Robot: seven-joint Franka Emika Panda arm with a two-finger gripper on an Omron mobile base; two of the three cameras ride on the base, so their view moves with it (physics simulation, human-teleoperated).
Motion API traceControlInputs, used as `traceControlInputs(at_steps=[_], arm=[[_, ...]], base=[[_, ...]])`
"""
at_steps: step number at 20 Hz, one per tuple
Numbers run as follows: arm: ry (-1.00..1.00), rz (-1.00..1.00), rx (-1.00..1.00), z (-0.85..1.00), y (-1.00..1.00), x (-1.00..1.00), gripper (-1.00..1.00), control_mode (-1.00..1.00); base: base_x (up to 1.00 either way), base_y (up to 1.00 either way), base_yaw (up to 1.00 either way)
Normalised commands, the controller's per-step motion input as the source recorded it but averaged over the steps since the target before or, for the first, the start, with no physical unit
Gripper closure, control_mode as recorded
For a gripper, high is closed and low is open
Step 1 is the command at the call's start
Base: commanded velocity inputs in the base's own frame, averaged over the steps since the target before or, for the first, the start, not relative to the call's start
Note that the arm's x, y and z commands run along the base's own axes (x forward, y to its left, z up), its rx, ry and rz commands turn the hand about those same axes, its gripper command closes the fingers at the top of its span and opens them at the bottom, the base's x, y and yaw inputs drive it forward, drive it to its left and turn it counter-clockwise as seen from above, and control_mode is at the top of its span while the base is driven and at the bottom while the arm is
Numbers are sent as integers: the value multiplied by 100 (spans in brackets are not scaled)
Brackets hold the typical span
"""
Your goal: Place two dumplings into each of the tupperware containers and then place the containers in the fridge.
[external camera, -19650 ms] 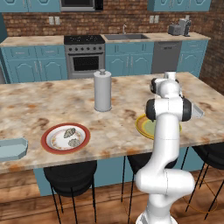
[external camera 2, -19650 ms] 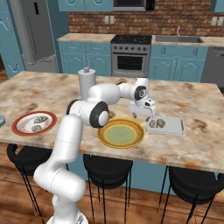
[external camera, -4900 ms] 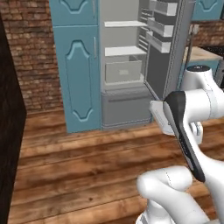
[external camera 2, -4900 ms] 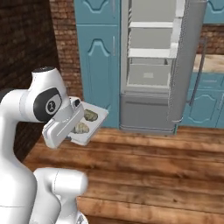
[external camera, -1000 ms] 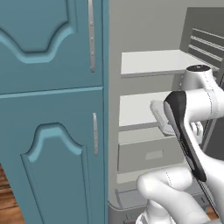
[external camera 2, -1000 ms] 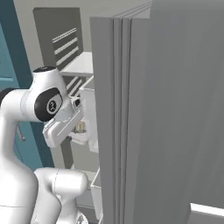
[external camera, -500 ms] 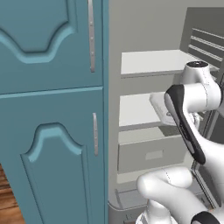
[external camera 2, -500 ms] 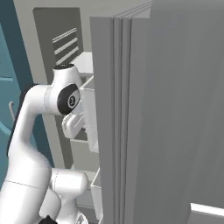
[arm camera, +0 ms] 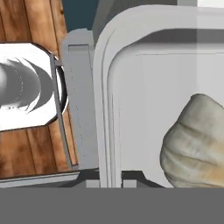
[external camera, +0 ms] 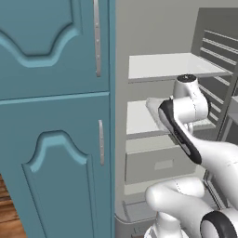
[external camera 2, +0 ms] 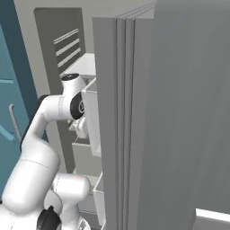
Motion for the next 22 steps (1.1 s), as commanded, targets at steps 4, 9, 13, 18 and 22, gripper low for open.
traceControlInputs(at_steps=[4, 9, 13, 18, 22], arm=[[-12, 3, 0, -49, 0, 80, 100, -100], [-1, 0, 0, -7, -4, 62, 100, -100], [0, 1, 0, 0, -12, 48, 100, -100], [0, 0, 0, -11, 0, 27, 100, -100], [0, 0, 0, -29, 0, 22, 100, -100]], base=[[0, 0, 0], [0, 0, 0], [0, 0, 0], [0, 0, 0], [0, 0, 0]])
